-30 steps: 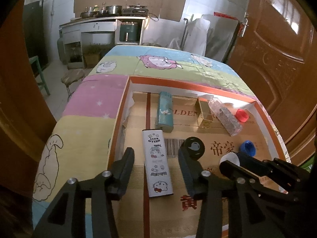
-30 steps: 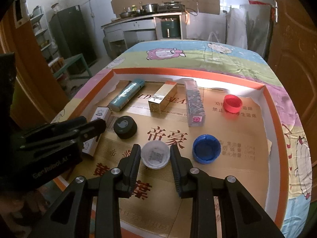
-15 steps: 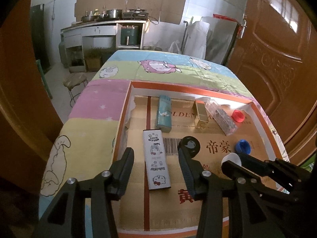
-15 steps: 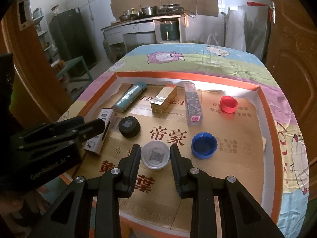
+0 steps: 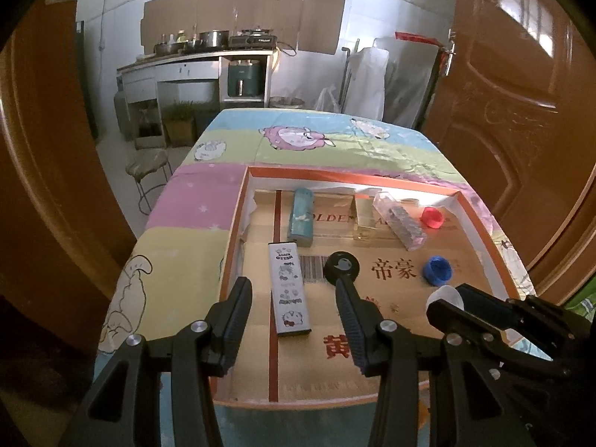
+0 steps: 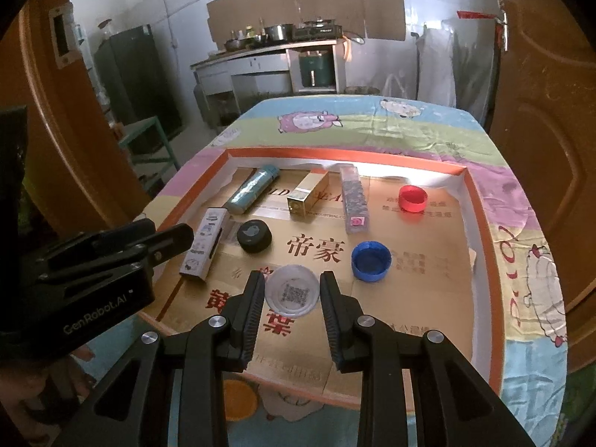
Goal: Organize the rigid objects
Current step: 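Release the white cap with the right gripper and withdraw both grippers toward the orange caps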
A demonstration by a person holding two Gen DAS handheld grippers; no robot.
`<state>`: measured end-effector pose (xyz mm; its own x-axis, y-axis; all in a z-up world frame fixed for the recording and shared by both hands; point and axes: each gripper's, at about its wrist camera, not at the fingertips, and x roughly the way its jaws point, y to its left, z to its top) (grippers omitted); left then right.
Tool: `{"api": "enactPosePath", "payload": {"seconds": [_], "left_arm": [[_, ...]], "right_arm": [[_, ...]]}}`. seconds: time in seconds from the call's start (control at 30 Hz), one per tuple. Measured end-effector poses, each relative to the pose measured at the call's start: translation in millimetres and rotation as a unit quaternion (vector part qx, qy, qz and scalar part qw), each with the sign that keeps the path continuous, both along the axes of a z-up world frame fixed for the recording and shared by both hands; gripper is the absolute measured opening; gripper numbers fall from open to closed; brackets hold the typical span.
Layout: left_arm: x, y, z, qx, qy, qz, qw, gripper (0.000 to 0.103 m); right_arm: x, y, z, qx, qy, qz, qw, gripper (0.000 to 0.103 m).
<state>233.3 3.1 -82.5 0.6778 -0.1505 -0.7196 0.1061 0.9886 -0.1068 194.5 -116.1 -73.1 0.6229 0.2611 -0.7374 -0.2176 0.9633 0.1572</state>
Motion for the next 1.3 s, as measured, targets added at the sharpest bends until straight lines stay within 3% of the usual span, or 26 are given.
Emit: {"api": "enactPosePath", "payload": {"seconds": [1.3], "left_arm": [[-87, -11, 39, 0.003, -0.041, -0.026, 0.9988, 0.047]], "right_arm": [[-96, -17, 41, -0.008, -0.037, -0.023, 0.999, 0.032]]}}
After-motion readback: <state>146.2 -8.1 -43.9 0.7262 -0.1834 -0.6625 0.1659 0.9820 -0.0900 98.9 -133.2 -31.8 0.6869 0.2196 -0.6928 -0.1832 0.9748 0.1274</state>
